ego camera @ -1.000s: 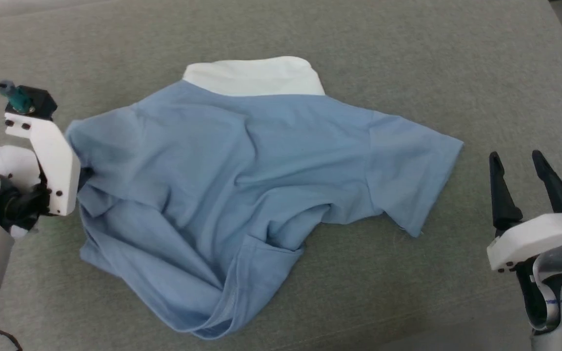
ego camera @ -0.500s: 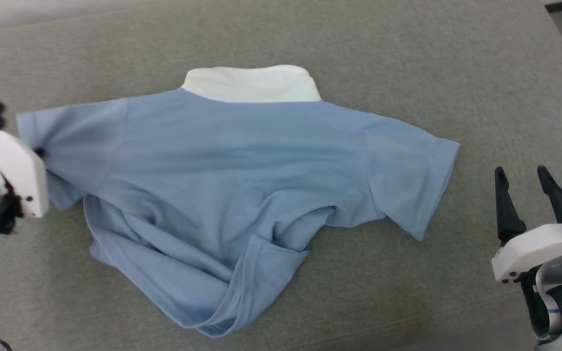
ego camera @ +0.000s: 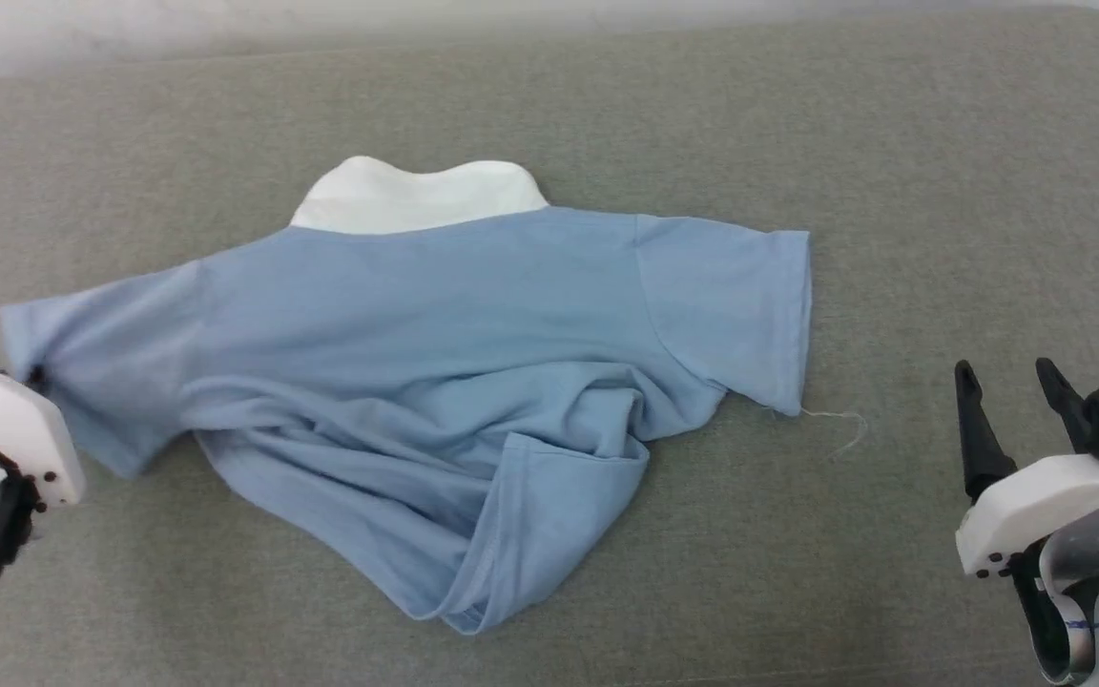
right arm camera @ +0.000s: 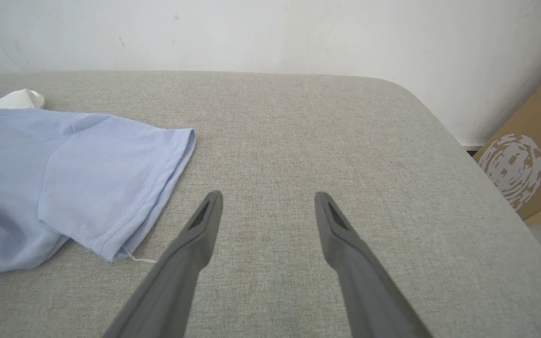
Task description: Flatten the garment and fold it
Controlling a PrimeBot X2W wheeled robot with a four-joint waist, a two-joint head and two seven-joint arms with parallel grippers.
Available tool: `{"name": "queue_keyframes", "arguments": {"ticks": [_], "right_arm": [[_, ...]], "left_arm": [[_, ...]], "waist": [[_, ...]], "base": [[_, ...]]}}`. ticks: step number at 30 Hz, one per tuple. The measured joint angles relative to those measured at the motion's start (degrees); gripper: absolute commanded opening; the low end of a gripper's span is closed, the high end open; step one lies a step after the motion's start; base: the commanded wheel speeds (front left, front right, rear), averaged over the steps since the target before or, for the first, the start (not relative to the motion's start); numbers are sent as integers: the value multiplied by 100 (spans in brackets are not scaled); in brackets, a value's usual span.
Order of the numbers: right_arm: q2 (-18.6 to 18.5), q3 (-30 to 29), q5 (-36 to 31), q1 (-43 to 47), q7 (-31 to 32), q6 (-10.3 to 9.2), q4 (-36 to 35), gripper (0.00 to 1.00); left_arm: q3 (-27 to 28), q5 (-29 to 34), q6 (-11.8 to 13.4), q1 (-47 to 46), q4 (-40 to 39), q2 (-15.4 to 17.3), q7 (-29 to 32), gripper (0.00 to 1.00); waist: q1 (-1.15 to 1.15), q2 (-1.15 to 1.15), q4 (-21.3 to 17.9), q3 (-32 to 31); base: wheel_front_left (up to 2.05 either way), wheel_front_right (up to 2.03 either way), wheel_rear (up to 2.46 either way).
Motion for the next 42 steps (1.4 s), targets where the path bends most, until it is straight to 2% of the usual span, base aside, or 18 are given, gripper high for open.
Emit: {"name": "queue_keyframes", "arguments": {"ticks": [6,9,11,13,15,18,21,27,32,38,39,40,42], "right_arm": [[-1,-13,-18,35,143,0,-89,100],[-15,35,19,81,266,0,-174,100],[-65,111,82,119,413,0,-196,100],[-174,224,138,128,580,0,-205,100],[-337,422,230,130,858,-1,-188,100],[-616,802,375,125,1319,-1,-126,100],[-912,1147,499,70,1683,0,4,100],[-1407,1766,624,-269,2138,0,483,100],[-1602,1961,511,-539,2208,0,1050,100],[-1630,2017,365,-722,2006,0,1637,100],[-1627,2009,349,-746,1956,0,1706,34],[-1623,2004,341,-760,1897,2,1755,0],[-1612,1973,288,-797,1772,3,1884,0]], "left_arm": [[216,181,249,100,-214,-298,-1684,100],[332,298,332,259,-626,-464,-2658,100],[394,409,392,465,-1020,-595,-2940,100],[461,580,459,734,-1526,-744,-3018,100],[673,867,672,1054,-2212,-950,-3032,100],[842,1350,787,1617,-3145,-1290,-3039,100],[853,1653,799,2173,-3605,-1671,-3038,100],[893,1920,720,2562,-3845,-2287,-3038,100],[984,2104,503,2568,-3787,-2551,-3038,100],[1155,2202,253,2565,-3634,-2729,-3038,100],[1187,2214,218,2565,-3604,-2751,-3038,100],[1222,2236,203,2565,-3575,-2763,-3038,100],[1290,2249,122,2565,-3521,-2787,-3038,100]], "waist": [[0,0,233,-169],[0,0,370,-268],[-1,0,479,-328],[0,0,600,-381],[0,1,727,-428],[0,1,915,-482],[0,1,1098,-513],[0,1,1453,-503],[0,1,1710,-433],[1,1,1873,-319],[1,1,1875,-313],[0,1,1869,-316],[0,1,1834,-330]], "base": [[0,0,0],[0,0,0],[0,0,0],[0,0,0],[0,0,0],[0,0,0],[0,0,0],[0,0,0],[0,0,0],[0,0,0],[0,0,0],[0,0,0],[0,0,0]]}}
